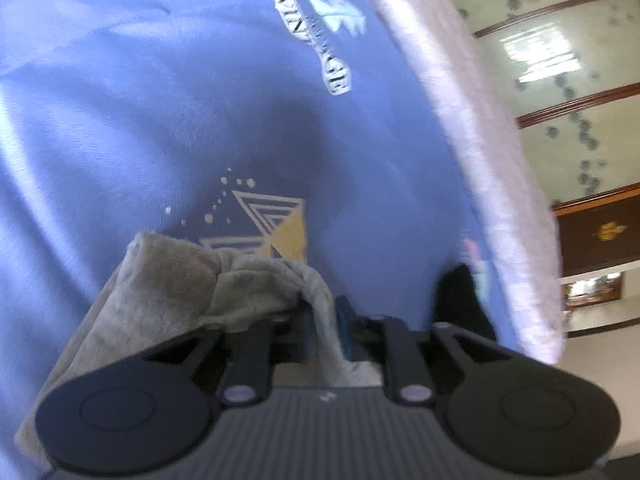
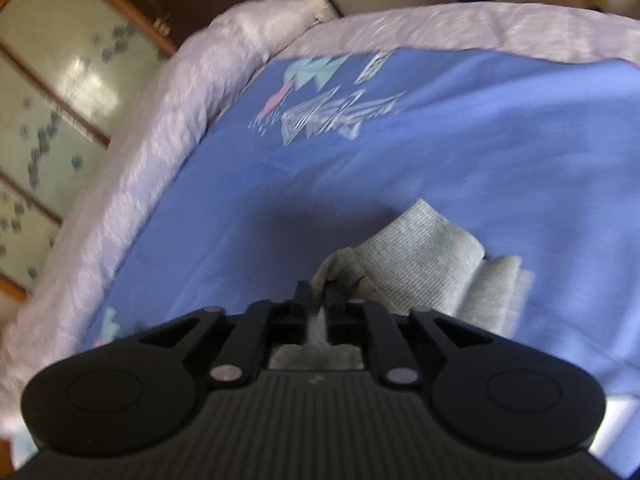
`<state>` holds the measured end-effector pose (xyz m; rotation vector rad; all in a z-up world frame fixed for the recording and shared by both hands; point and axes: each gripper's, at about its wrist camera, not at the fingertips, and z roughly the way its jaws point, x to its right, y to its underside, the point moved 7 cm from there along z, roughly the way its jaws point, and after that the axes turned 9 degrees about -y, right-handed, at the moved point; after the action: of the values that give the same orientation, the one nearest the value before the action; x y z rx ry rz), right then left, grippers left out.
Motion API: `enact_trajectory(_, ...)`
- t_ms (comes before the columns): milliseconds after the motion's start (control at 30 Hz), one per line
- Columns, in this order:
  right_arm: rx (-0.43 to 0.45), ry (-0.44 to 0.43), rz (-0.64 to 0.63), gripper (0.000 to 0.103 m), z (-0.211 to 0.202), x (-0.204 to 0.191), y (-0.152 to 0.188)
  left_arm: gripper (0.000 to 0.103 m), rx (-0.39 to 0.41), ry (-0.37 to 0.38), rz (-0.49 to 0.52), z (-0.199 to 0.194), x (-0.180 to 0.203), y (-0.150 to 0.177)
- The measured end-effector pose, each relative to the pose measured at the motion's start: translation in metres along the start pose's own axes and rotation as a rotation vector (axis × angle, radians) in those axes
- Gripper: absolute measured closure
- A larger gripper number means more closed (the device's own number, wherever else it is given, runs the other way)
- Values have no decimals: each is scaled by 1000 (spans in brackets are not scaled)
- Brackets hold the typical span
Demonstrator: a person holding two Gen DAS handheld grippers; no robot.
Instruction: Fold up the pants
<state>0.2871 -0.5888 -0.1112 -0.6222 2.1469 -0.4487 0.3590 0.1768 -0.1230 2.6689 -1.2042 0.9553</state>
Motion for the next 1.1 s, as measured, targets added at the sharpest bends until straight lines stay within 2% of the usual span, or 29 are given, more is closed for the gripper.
enact_trajectory(33,-19,2,-10,57,5,1,1,58,-21,-25,-4,13,-3,1)
enact_trajectory(100,14,-31,27,57,-1,6,2,56,-23,-28,-4,21,-4,4)
enact_trajectory(167,72,-86,71,54,-16,11,-4,44,-24,2,27,14,1,6)
enact_trajectory(233,107,-104,90,54,-36,21,-10,24,-21,28,19,-1,0,8)
enact_trajectory(300,122,-108,104,53,-59,36,-13,8,-1,53,26,-24,-4,11)
enact_trajectory(333,129,-112,118,53,-70,44,-13,6,5,65,38,-36,-7,15)
enact_trajectory(467,117,-119,189,53,-105,76,-1,6,19,131,79,-86,-28,32)
enact_trajectory(600,73,-133,234,53,-129,98,27,6,53,140,79,-133,-61,50)
enact_trajectory(700,37,-147,252,52,-136,108,46,6,44,138,91,-150,-78,67)
enact_trajectory(767,18,-154,261,50,-136,112,56,5,4,141,105,-148,-87,88)
enact_trajectory(900,11,-185,289,49,-132,110,62,2,-95,136,100,-115,-92,124)
enact_trajectory(1000,-1,-182,250,45,-122,97,58,2,-163,119,69,-80,-89,135)
enact_trajectory(1100,-23,-181,208,45,-108,90,54,2,-174,112,37,-57,-83,136)
